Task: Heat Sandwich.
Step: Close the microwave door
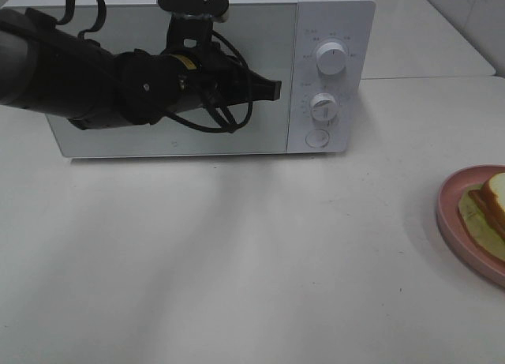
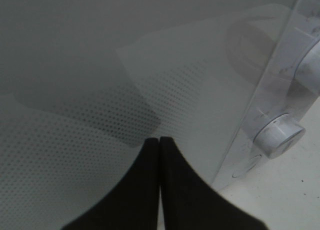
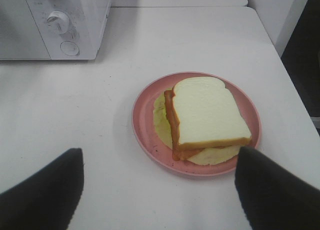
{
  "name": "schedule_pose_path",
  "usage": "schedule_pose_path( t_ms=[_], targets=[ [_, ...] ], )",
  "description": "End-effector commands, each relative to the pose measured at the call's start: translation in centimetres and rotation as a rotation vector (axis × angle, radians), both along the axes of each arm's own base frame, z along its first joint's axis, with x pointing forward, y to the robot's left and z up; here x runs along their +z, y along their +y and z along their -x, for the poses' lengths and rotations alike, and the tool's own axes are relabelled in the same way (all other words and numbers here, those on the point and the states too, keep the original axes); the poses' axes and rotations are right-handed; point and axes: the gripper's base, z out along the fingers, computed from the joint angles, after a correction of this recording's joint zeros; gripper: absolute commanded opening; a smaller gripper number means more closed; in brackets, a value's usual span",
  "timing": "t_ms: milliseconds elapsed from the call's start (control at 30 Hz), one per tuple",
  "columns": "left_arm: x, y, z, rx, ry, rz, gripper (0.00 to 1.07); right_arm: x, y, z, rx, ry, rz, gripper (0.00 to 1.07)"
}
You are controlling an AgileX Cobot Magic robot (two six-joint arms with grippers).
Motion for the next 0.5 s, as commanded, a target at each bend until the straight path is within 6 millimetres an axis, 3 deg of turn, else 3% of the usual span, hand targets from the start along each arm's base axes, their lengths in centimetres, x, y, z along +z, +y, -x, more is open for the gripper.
schedule_pose_path(
  t_ms=[33,233,367,400,500],
  targets=[
    [0.9,-0.1,0.4,-0.018,0.037,0.007,0.00,0.0,0.0,0.3,-0.012,-0.037,-0.009,0.76],
    [0.9,1.1,2.4,-0.044,0.113,-0.028,0.00,0.0,0.0,0.3,-0.012,-0.037,-0.009,0.76],
    [1.2,1.9,4.1,-0.089,0.215,-0.063,0.00,0.0,0.0,0.3,-0.012,-0.037,-0.009,0.76],
    [1.1,2.1,5.2,-0.137,0.308,-0.100,0.00,0.0,0.0,0.3,-0.012,-0.037,-0.009,0.76],
    [1.2,2.3,6.0,-0.187,0.382,-0.147,0.09,0.0,0.0,0.3,-0.012,-0.037,-0.009,0.76]
  ],
)
